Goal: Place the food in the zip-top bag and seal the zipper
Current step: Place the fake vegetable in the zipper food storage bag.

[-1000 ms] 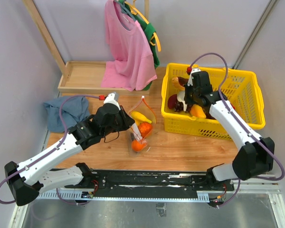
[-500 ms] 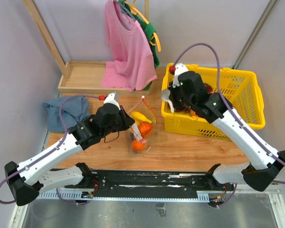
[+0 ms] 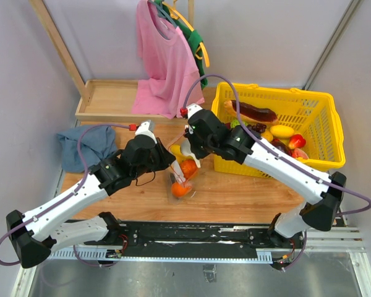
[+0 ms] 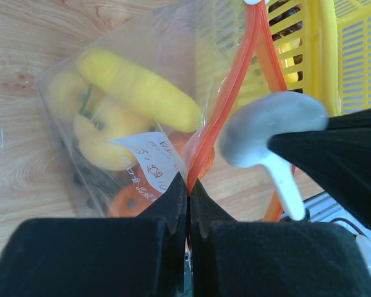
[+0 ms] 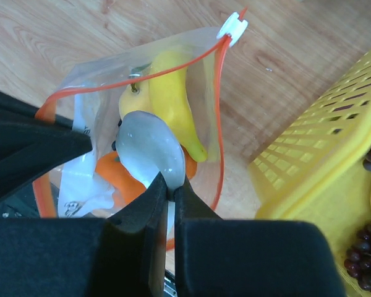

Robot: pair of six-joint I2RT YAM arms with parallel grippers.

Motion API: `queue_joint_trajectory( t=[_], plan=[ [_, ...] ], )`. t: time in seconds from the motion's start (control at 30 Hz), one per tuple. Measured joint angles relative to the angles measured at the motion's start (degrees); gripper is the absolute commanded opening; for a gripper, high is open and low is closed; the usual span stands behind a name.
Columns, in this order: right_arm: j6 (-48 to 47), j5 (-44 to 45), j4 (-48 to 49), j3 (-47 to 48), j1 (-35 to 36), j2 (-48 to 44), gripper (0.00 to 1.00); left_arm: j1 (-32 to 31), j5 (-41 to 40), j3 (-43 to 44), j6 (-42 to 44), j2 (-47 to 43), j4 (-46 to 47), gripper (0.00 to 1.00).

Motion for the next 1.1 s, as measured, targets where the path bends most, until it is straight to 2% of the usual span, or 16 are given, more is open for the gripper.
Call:
queue_joint_trajectory(
  t=[0.13, 0.2, 0.37, 0.53, 0.8, 1.1],
  plan=[
    [1.0, 0.3, 0.9, 0.0, 0.0, 3.0, 0.09, 0.0, 0.0, -0.2, 0.0, 0.0, 0.4, 0.0],
    [1.4, 1.1, 2.1, 0.0, 0.0, 4.1, 0.14, 0.0, 0.0, -0.2, 0.0, 0.0, 0.5, 0.0],
    [1.6, 3.7, 6.1, 0.0, 0.0, 5.9, 0.39, 0.0, 0.0, -0.2, 0.0, 0.0, 0.7, 0.0],
    [1.4, 5.0, 9.4, -0.5, 0.0, 6.6, 0.51, 0.0, 0.0, -0.2, 0.0, 0.0, 0.7, 0.0],
    [-0.9, 4.0, 11.4, -3.8, 0.0, 2.1, 0.61, 0.0, -0.1, -0.3, -0.2, 0.0, 0.7, 0.0],
    [-4.4, 4.8, 10.7, -6.0, 0.0, -7.0, 0.57, 0.0, -0.7, -0.4, -0.4, -0.6, 0.7, 0.0]
  ],
)
